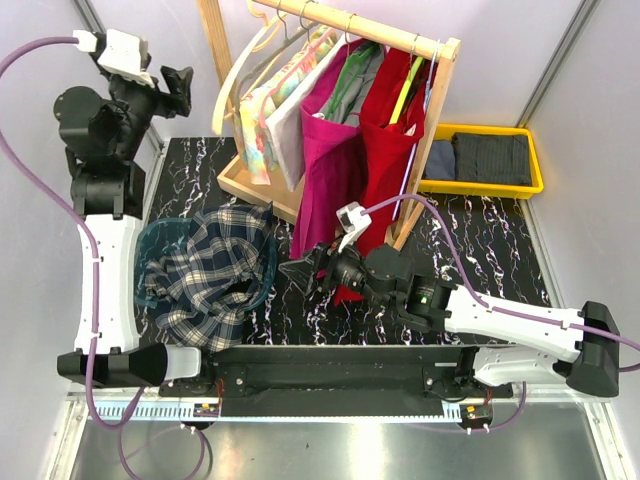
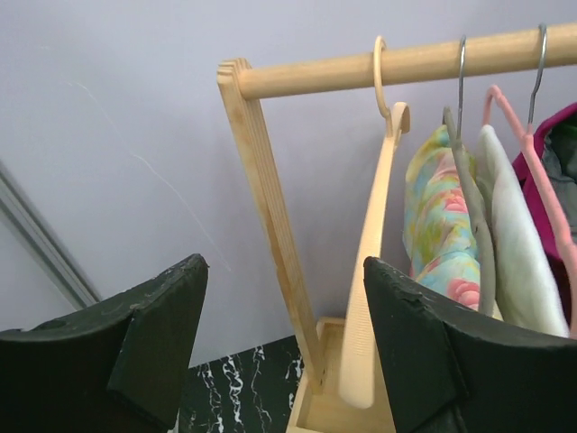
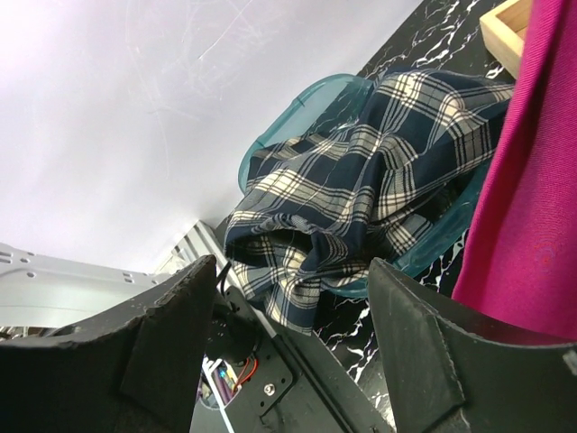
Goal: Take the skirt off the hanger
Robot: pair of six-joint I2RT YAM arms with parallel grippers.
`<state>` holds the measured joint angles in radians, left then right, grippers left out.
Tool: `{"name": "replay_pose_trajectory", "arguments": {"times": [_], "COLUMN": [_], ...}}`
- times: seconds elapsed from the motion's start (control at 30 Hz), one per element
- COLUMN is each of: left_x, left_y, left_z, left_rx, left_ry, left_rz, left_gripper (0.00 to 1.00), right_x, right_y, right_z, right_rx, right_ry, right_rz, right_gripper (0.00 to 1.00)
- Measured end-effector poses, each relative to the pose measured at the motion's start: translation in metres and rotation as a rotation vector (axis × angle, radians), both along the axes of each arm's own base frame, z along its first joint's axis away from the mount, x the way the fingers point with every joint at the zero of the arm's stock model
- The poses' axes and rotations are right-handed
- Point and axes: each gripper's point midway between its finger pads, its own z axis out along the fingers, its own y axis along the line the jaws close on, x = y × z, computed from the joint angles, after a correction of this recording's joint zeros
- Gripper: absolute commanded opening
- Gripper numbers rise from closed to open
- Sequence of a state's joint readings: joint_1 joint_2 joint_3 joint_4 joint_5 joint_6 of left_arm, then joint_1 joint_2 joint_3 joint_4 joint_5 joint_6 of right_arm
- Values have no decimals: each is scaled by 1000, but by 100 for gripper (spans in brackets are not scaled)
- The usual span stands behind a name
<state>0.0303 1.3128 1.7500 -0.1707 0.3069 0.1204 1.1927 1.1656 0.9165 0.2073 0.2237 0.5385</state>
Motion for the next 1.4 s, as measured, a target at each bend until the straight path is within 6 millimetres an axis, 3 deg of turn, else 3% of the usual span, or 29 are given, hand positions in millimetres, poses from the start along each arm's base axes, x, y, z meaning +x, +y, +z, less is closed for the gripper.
{"name": "replay_pose_trajectory", "arguments": {"times": [0.1, 0.2, 0.37, 0.5, 0.67, 0.77, 0.9, 1.0, 1.23, 1.4], "left_x": [-8, -16, -27, -14, 33, 66, 92, 100, 99, 97], "left_y": [0, -14, -64, -102, -133, -146, -155, -156, -155, -153], "left_z": [13, 27, 63, 74, 58, 28, -9, -21, -23, -37], "left_rx": [-31, -81, -150, -172, -176, -171, -165, -154, -125, -90], "left_ry": [-22, -31, -77, -82, -28, 47, 143, 169, 162, 185], "left_rz": [-14, -82, -261, -369, -415, -414, -401, -390, -381, -371], "left_gripper": [75, 75, 75, 74, 73, 72, 69, 68, 64, 61], "right_x": [-2, -4, -7, -10, -12, -12, -12, -12, -12, -12], "right_y": [1, 2, 7, 11, 14, 14, 14, 14, 13, 12], "right_z": [1, 2, 0, -5, -11, -10, -10, -10, -8, -5], "right_rx": [-5, -7, -17, -29, -42, -41, -41, -41, -35, -28], "right_ry": [-1, -4, -5, 0, 5, 4, 4, 4, 2, 0], "right_rz": [6, 11, 21, 33, 40, 39, 39, 38, 36, 36], "right_gripper": [76, 76, 75, 75, 76, 76, 76, 76, 76, 76]}}
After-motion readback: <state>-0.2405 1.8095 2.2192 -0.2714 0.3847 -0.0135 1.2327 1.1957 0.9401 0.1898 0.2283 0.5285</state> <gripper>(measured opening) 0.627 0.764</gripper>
